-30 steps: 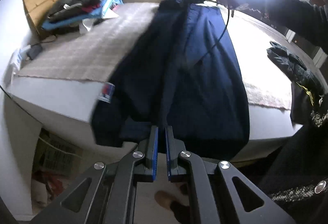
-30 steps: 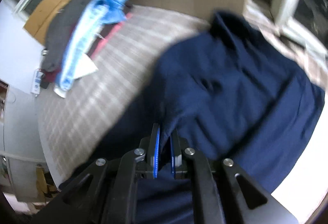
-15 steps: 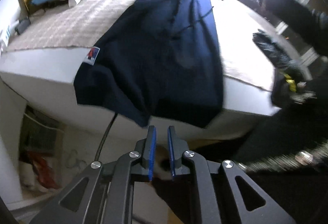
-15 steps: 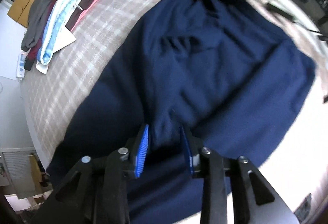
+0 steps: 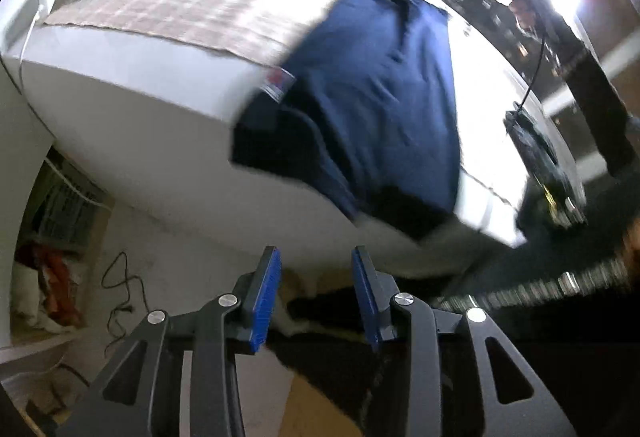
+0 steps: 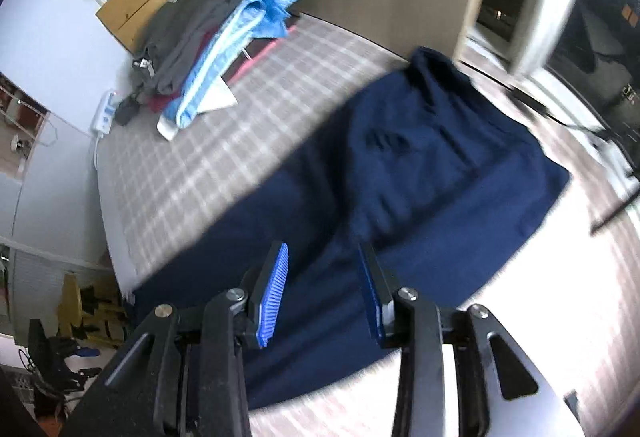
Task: Fold clothes
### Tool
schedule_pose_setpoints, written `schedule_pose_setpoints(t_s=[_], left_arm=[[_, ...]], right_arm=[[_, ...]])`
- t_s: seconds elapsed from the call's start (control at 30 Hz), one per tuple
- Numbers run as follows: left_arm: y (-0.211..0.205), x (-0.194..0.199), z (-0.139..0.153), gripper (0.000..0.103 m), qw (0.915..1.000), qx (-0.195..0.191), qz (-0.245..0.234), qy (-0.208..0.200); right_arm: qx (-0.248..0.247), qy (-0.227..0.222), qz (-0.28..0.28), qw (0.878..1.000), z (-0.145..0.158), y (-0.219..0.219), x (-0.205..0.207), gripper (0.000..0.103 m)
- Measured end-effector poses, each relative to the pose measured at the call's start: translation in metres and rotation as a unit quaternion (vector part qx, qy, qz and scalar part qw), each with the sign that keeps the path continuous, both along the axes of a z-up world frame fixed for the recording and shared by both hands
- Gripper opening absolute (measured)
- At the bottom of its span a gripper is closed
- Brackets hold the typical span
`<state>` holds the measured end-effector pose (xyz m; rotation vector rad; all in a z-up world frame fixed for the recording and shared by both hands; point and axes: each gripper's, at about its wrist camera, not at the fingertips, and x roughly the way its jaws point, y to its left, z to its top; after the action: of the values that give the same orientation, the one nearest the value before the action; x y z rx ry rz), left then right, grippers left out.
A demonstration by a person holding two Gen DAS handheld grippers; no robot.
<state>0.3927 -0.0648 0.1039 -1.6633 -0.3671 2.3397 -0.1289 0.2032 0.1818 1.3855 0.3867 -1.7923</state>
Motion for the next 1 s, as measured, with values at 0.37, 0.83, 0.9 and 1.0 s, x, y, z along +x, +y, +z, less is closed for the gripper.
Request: schedule_pose_setpoints(t_s=[0.37,0.83,0.9,1.0], left_arm=[[-0.037,-0.069,-0.046,0.047,0.9996,0.014,0.020,-0.011],[-0.027,-0.083,-0.051,0.004,0.9980,0.055,-0.022,-0.023],[-0.026,-0.084,-0.043,0.004,0.9985,0.044,-0.023,-0.023],[-0.025,-0.085,-0.029,0.004,0.9991,0.028,-0.024,-0.018]], right_arm=[[0.083,0.052,0.100,0.990,-0.077,-0.114,-0.023,0.035],[0.061,0.022,0.024,0.998,-0.070,-0.115,-0.061,0.045],[0.070,-0.006,0.019,0.997,-0.076,-0.121,-0.066,0.045],[0.104,0.002,0.010,0.995,-0.083,-0.132,-0.067,0.045]])
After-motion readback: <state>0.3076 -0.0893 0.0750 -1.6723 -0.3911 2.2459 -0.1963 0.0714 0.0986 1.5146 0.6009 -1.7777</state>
